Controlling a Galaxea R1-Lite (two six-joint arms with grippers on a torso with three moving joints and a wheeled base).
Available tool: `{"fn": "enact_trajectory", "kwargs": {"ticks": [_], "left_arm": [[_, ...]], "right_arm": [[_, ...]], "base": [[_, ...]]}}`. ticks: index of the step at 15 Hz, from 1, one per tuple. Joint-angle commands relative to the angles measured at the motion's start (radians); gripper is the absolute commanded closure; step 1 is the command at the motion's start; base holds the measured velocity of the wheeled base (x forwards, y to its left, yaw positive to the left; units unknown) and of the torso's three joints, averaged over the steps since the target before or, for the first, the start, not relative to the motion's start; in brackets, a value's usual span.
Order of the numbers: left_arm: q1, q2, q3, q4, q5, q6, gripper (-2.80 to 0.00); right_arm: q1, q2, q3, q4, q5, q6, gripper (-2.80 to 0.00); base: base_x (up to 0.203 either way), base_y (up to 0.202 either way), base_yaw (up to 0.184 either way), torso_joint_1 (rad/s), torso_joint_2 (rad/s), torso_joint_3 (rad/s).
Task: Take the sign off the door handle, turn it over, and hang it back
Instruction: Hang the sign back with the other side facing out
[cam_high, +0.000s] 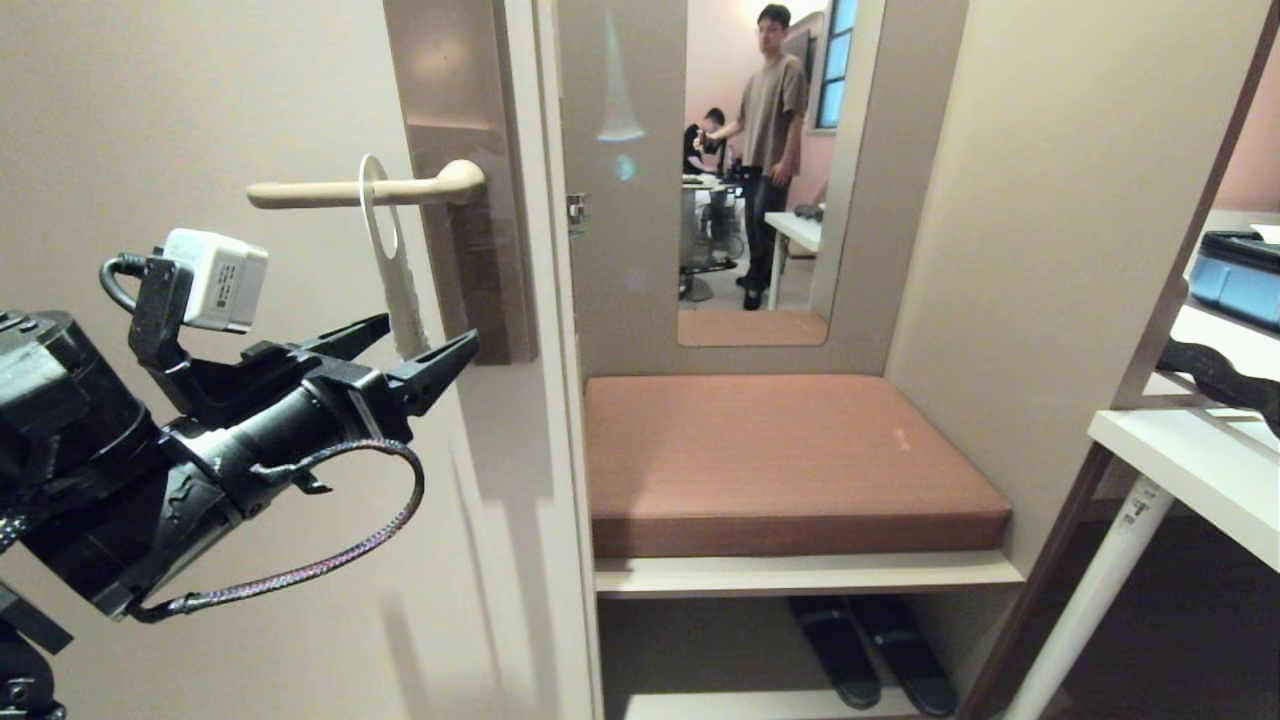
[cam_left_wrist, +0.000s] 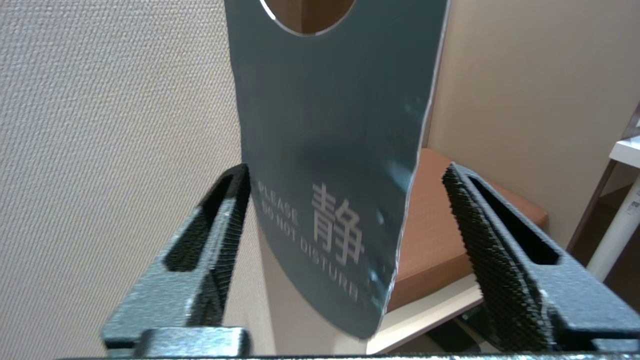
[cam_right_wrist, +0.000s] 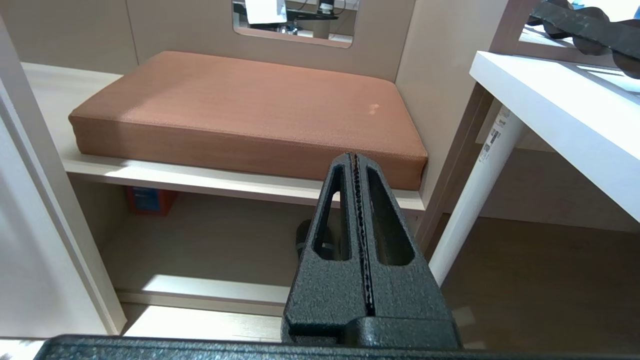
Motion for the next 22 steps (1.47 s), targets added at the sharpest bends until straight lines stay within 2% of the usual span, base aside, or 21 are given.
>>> {"fn": "enact_trajectory", "kwargs": {"ticks": [1,8,20,21,22], "left_arm": [[0.0,-0.02,0.017,-0.007,-0.001,-0.002,-2.8],[0.004,-0.12,0.102,-0.008,0.0,-0.007,-2.8],[0.032,-0.199,0.158,-0.008,0.002,-0.007,-2.8],[0.032,-0.198,0.158,-0.008,0.002,-0.007,0.0],[0.034,-0.196,0.158,-0.008,0.002,-0.007,0.0]], "right_arm": [[0.0,0.0,0.0,0.0,0.001,0.0,0.0],[0.0,0.0,0.0,0.0,0.001,0.0,0.0],[0.0,0.0,0.0,0.0,0.001,0.0,0.0],[0.0,0.0,0.0,0.0,0.001,0.0,0.0],[0.0,0.0,0.0,0.0,0.001,0.0,0.0]], "base": [[0.0,0.0,0.0,0.0,0.0,0.0],[0.0,0.0,0.0,0.0,0.0,0.0],[0.0,0.0,0.0,0.0,0.0,0.0],[0.0,0.0,0.0,0.0,0.0,0.0],[0.0,0.0,0.0,0.0,0.0,0.0]]}}
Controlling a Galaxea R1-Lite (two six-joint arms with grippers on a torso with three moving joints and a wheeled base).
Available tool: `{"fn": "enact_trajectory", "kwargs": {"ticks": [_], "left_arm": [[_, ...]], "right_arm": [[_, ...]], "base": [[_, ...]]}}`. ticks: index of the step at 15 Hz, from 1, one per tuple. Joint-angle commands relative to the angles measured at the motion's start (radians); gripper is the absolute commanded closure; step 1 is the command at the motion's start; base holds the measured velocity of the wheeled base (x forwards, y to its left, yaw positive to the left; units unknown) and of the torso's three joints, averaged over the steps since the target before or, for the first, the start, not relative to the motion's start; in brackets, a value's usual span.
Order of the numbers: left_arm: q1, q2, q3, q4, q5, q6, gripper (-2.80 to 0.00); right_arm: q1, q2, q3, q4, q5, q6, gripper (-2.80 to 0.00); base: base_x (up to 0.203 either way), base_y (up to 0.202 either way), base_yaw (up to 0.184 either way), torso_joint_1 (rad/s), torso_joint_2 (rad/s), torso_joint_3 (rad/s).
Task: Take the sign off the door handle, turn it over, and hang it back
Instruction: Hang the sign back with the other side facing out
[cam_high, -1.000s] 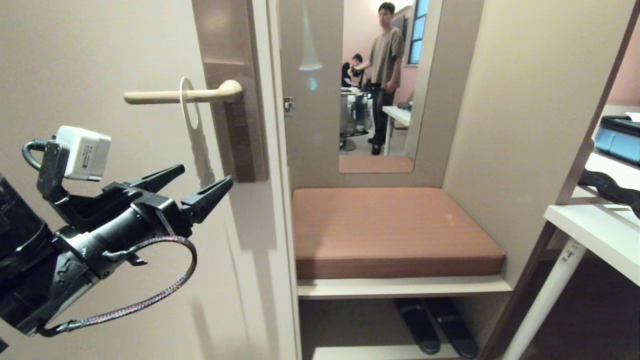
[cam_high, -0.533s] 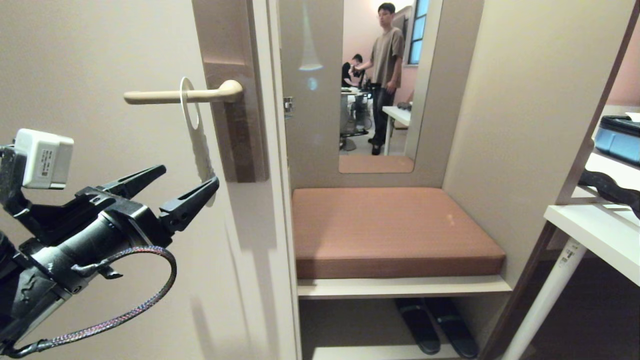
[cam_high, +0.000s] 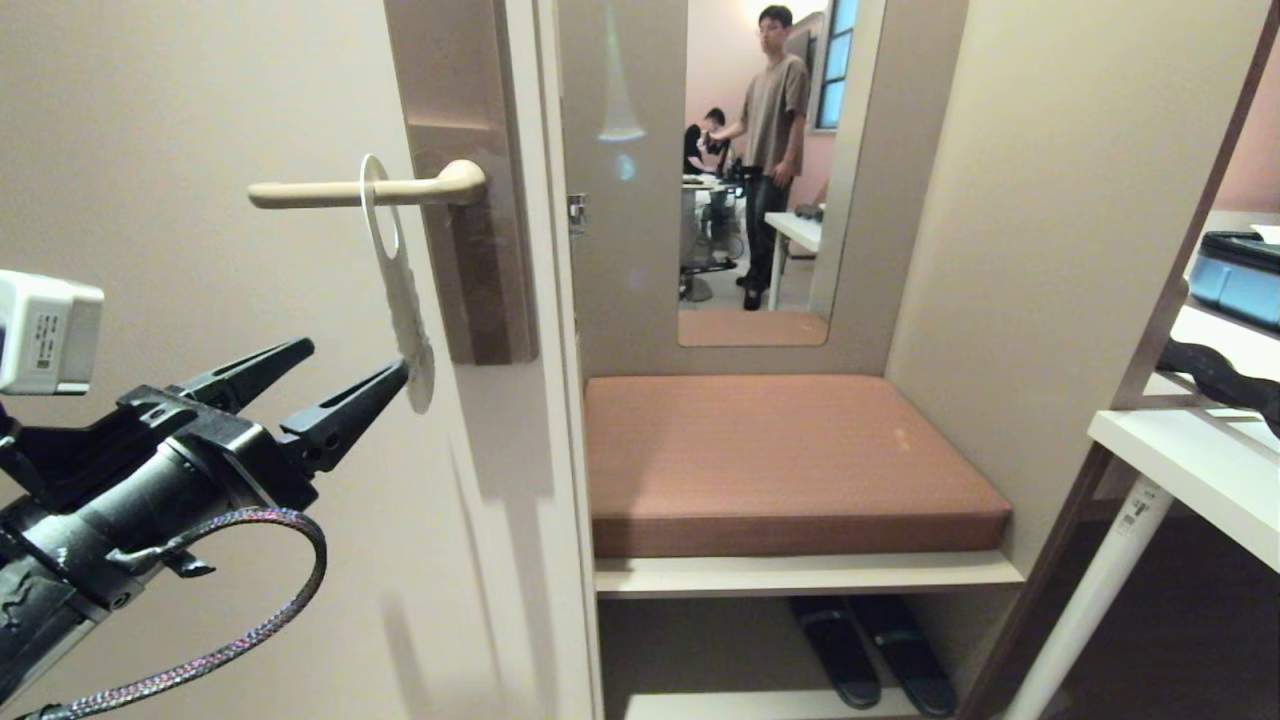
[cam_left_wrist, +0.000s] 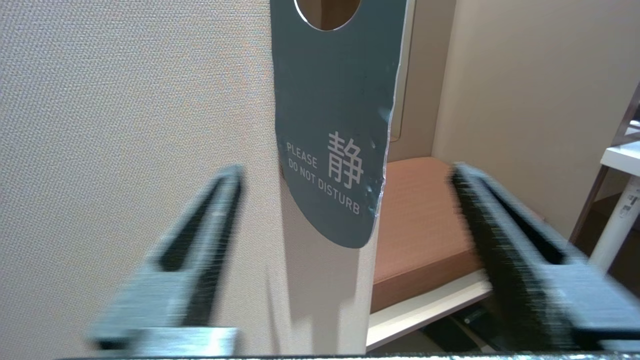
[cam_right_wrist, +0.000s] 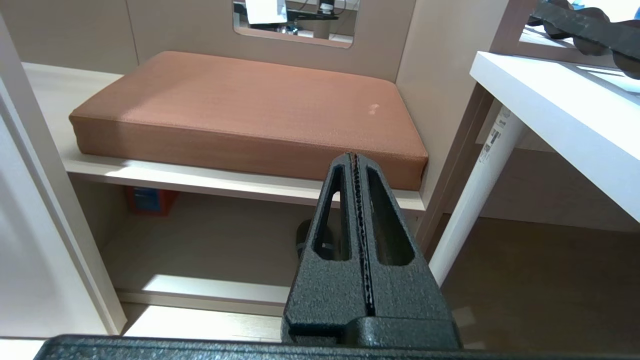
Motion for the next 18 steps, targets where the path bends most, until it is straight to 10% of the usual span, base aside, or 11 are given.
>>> {"fn": "enact_trajectory", "kwargs": {"ticks": [1,18], "left_arm": [[0.001,0.001,0.0,-0.006,-0.001,-0.001,0.0],[0.001,0.181,-0.169,-0.006,-0.001,0.01,0.0]], "right_arm": [[0.0,0.0,0.0,0.0,0.0,-0.001,0.0],[0.0,0.0,0.0,0.0,0.0,-0.001,0.0]], "base": [[0.0,0.0,0.0,0.0,0.0,0.0],[0.0,0.0,0.0,0.0,0.0,0.0]]}}
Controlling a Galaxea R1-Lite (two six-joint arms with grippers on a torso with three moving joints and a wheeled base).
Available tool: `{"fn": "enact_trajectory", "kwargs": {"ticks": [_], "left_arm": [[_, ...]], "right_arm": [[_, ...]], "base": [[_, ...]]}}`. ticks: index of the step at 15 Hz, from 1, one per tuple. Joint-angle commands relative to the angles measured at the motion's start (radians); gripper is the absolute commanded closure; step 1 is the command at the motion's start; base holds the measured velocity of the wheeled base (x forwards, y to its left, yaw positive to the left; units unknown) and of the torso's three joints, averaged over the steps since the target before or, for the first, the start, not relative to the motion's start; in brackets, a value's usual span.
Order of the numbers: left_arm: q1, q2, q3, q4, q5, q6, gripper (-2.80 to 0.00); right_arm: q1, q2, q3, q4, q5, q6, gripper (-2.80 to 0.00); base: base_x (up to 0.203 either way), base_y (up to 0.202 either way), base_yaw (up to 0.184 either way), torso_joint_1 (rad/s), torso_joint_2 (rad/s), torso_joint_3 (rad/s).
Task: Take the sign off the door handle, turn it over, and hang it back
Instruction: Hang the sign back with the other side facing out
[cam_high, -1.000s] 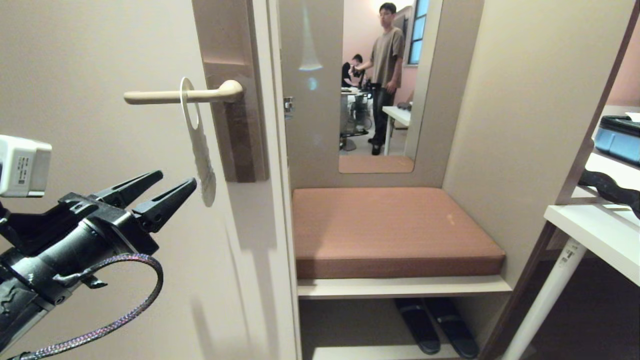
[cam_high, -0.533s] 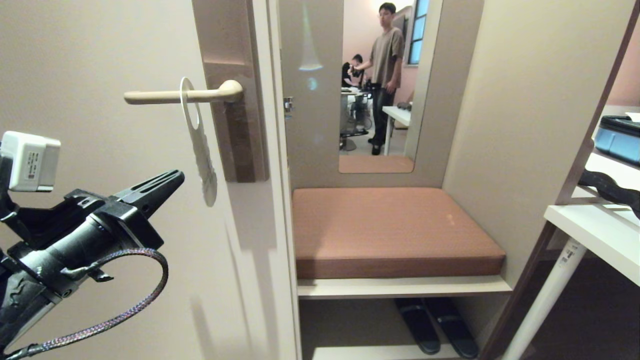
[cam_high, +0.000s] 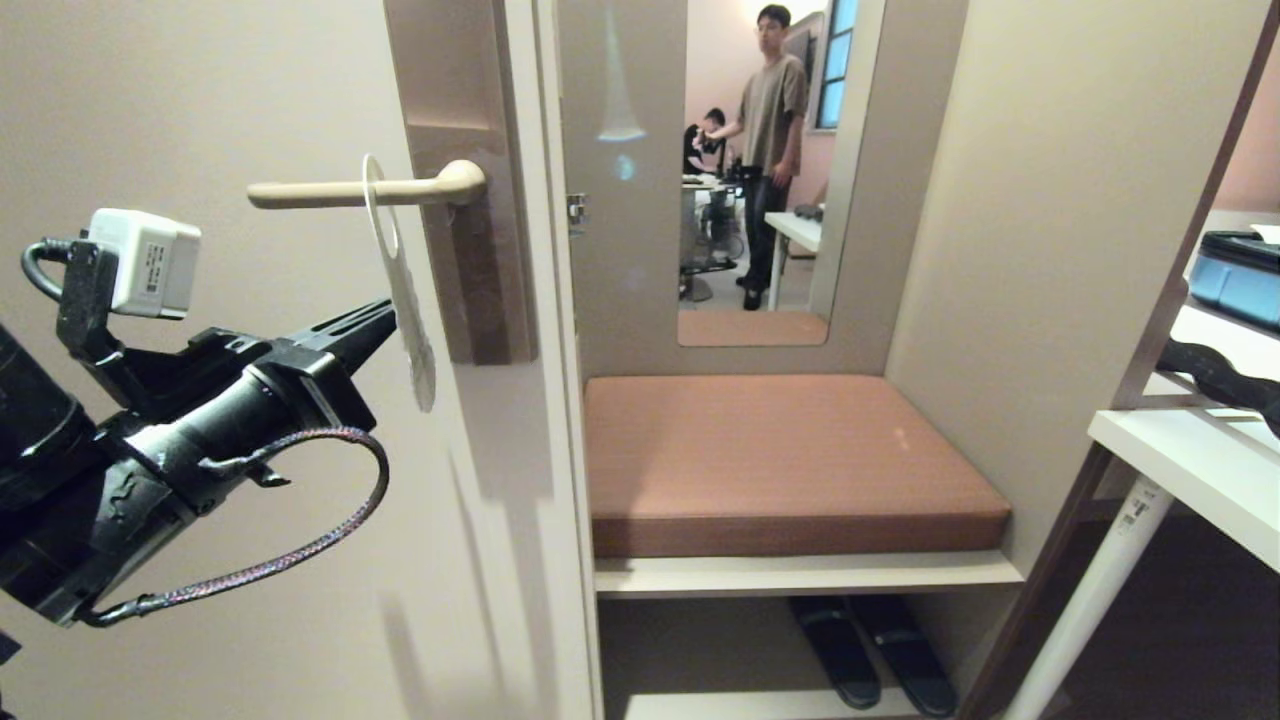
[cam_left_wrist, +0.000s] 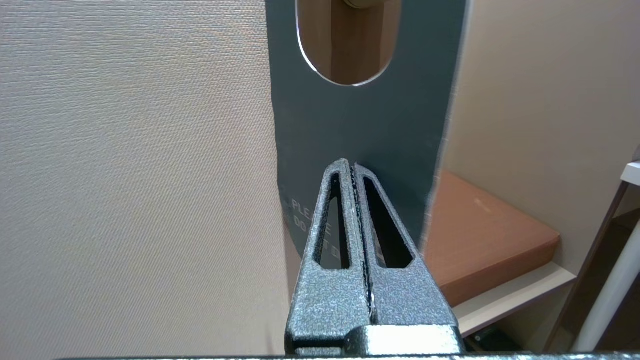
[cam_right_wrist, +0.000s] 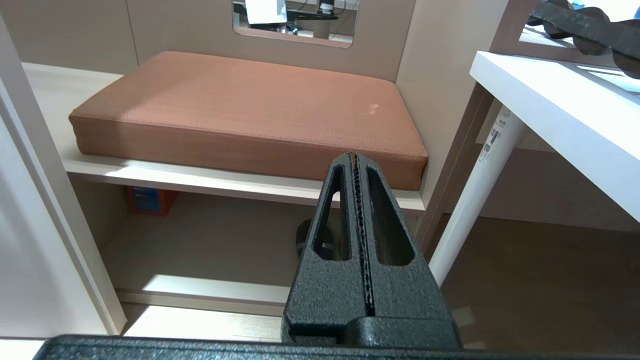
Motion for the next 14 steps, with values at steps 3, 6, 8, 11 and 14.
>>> {"fn": "enact_trajectory", "kwargs": {"ticks": [3,6,8,11,14], "left_arm": [[-0.001,0.05,-0.029,-0.006,-0.001,0.001,0.0],[-0.001,0.066,-0.039,-0.006,-0.002,0.0,0.0],[-0.002,0.073,-0.049,-0.006,-0.002,0.0,0.0],[-0.008,0.07,-0.052,-0.007,-0.003,0.0,0.0],[-0.024,0.066,-0.074,-0.007,-0.003,-0.002,0.0]], "right_arm": [[0.0,0.0,0.0,0.0,0.0,-0.001,0.0],[0.0,0.0,0.0,0.0,0.0,-0.001,0.0],[0.0,0.0,0.0,0.0,0.0,-0.001,0.0],[0.0,0.0,0.0,0.0,0.0,-0.001,0.0],[0.0,0.0,0.0,0.0,0.0,-0.001,0.0]], "base": [[0.0,0.0,0.0,0.0,0.0,0.0],[0.0,0.0,0.0,0.0,0.0,0.0],[0.0,0.0,0.0,0.0,0.0,0.0],[0.0,0.0,0.0,0.0,0.0,0.0],[0.0,0.0,0.0,0.0,0.0,0.0]]}}
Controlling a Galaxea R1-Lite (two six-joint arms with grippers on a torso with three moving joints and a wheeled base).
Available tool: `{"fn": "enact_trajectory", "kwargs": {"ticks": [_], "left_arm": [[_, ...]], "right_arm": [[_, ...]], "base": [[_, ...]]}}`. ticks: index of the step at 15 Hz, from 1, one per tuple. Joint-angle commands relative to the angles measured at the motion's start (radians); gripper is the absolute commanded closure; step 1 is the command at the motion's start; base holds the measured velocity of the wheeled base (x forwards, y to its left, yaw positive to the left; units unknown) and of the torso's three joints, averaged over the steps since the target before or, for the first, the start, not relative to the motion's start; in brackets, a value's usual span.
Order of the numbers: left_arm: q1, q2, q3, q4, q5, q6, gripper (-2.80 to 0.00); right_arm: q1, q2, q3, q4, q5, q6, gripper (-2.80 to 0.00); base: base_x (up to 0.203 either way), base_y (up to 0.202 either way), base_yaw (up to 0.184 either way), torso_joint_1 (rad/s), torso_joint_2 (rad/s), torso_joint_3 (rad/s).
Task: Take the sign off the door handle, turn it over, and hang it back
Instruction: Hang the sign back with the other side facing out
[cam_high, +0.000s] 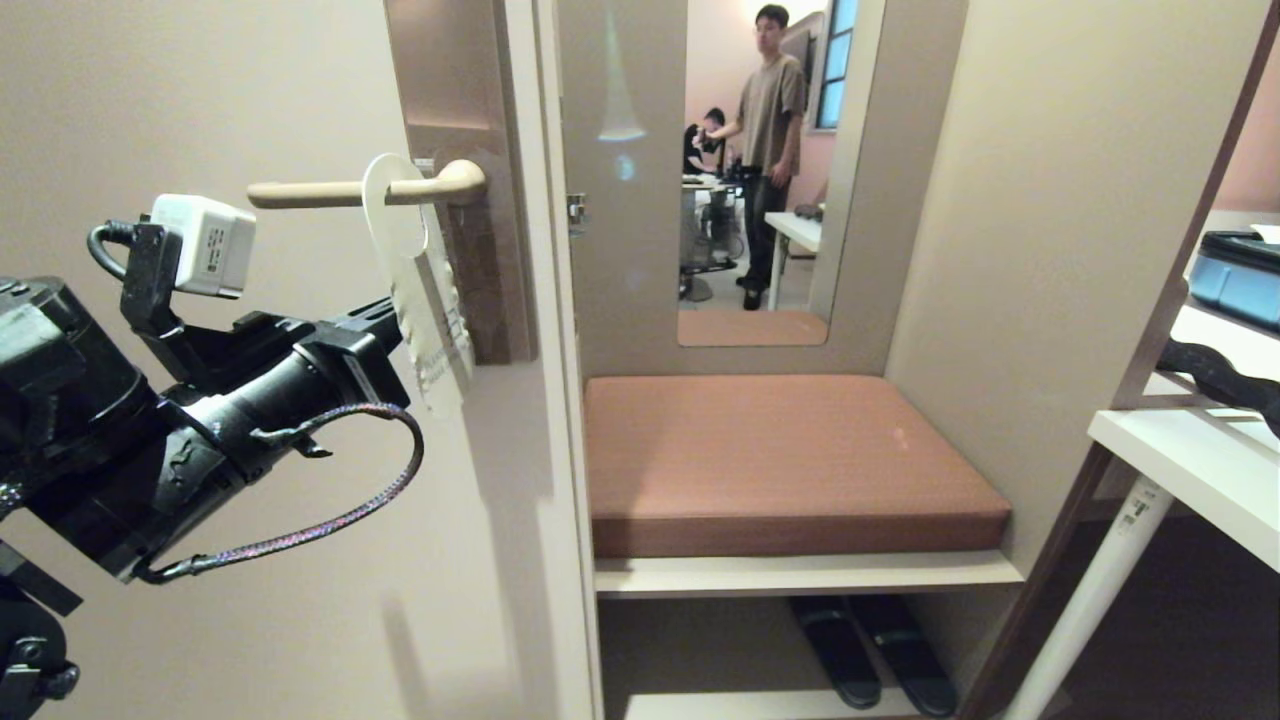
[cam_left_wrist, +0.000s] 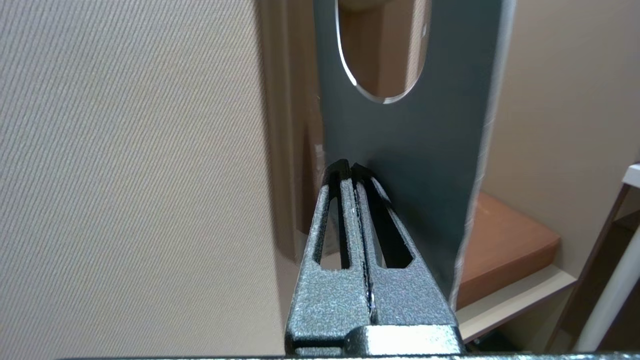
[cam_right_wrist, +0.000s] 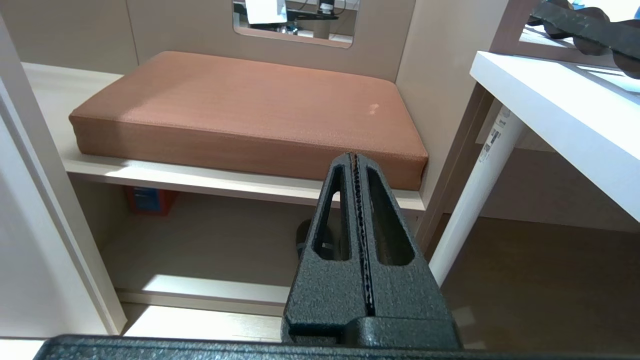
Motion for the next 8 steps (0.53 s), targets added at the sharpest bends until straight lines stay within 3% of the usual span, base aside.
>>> {"fn": "enact_trajectory", "kwargs": {"ticks": [1,8], "left_arm": [[-0.013,-0.003,-0.011,-0.006,0.0,0.001,0.0],[-0.065,-0.005,-0.011,-0.022,0.0,0.002,0.0]], "right_arm": [[0.0,0.0,0.0,0.0,0.0,-0.001,0.0],[0.0,0.0,0.0,0.0,0.0,-0.001,0.0]], "base": [[0.0,0.0,0.0,0.0,0.0,0.0],[0.0,0.0,0.0,0.0,0.0,0.0]]}}
